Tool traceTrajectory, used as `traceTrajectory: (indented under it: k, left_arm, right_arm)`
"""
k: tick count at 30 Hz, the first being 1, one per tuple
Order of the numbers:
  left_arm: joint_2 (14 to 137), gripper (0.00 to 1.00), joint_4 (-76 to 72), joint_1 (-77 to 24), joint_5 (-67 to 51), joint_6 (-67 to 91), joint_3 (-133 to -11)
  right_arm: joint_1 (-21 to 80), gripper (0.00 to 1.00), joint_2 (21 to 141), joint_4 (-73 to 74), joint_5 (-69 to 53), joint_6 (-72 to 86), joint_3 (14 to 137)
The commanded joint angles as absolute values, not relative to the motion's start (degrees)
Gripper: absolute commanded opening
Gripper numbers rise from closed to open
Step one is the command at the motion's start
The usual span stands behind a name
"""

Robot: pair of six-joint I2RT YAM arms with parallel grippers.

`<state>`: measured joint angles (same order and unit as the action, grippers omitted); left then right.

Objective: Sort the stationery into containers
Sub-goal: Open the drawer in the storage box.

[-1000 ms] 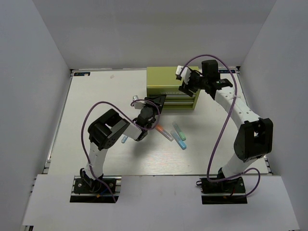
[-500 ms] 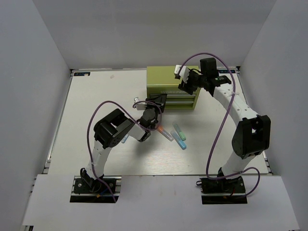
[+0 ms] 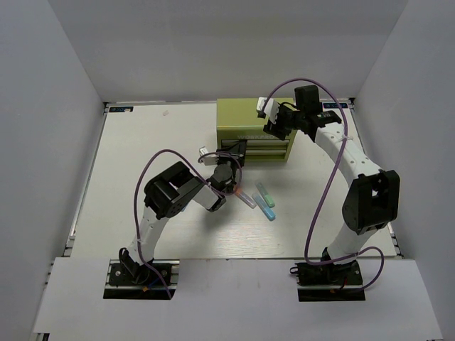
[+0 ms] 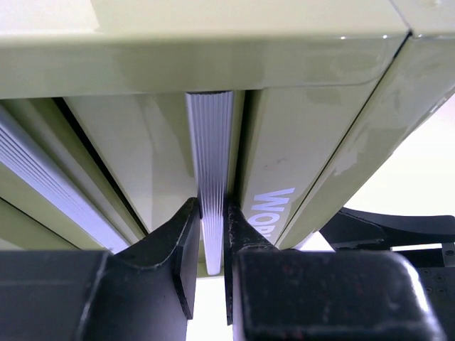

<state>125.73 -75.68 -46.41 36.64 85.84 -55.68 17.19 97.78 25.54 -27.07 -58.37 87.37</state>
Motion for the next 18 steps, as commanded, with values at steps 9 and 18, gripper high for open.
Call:
traceTrajectory:
  k: [9,18]
  left_arm:
    - [126.83,0.00,-80.24,-47.11,37.00,85.43,-55.11]
    - [125.24,0.00,-81.47,-48.78,37.53,85.43,-51.42]
  right_arm:
    - [17.75,0.60,99.75,29.44,-25.40,-58.62,90.79]
    - [18.19,0.58,101.51,31.11,-23.38,-58.19,92.19]
